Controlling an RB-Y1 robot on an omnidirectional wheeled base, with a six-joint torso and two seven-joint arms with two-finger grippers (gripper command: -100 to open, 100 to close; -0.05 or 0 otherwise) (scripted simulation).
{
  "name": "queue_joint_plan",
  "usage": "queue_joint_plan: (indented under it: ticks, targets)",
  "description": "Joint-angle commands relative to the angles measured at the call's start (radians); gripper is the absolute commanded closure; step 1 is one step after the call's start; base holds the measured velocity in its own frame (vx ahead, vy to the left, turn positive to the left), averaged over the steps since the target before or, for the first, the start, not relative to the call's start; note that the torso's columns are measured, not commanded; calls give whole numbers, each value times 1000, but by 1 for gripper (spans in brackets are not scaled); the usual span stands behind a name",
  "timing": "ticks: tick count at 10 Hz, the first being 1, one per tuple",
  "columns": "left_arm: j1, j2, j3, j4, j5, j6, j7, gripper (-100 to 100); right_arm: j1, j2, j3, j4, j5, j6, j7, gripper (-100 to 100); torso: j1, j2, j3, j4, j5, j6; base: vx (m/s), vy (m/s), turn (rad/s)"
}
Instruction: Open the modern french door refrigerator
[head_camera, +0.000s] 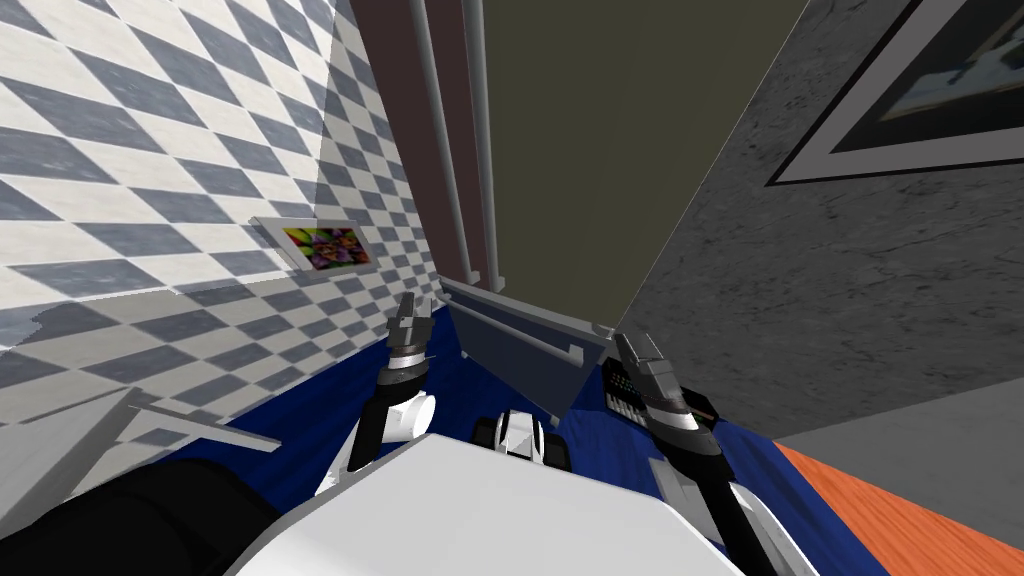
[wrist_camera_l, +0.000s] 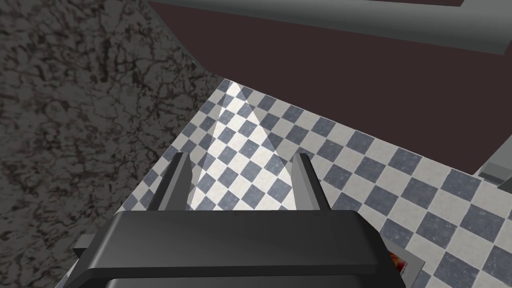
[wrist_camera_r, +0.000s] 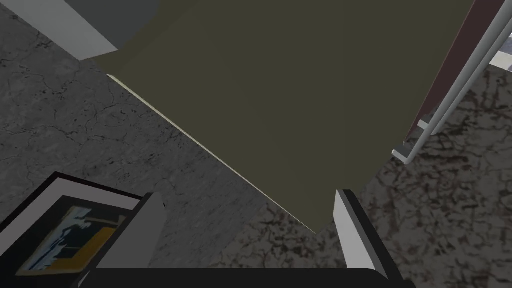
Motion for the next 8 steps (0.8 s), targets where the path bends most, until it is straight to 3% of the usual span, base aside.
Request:
queue_joint_plan:
  ticks: [1,5,8]
  targets:
    - [0,0,0,0,0,0,0,0,-3,-7,-15,38,39,-21,78,-100,0,0,0,0,0,0,50,52,-123]
    - [0,0,0,0,0,0,0,0,-7,-12,-26,65,65,-35,177,-100,-1,0,0,0,0,0,37,36,-53]
    - [0,0,0,0,0,0,0,0,-14,-17,-49,122,117,-63,270,-100,0,0,0,0,0,0,33,41,-97]
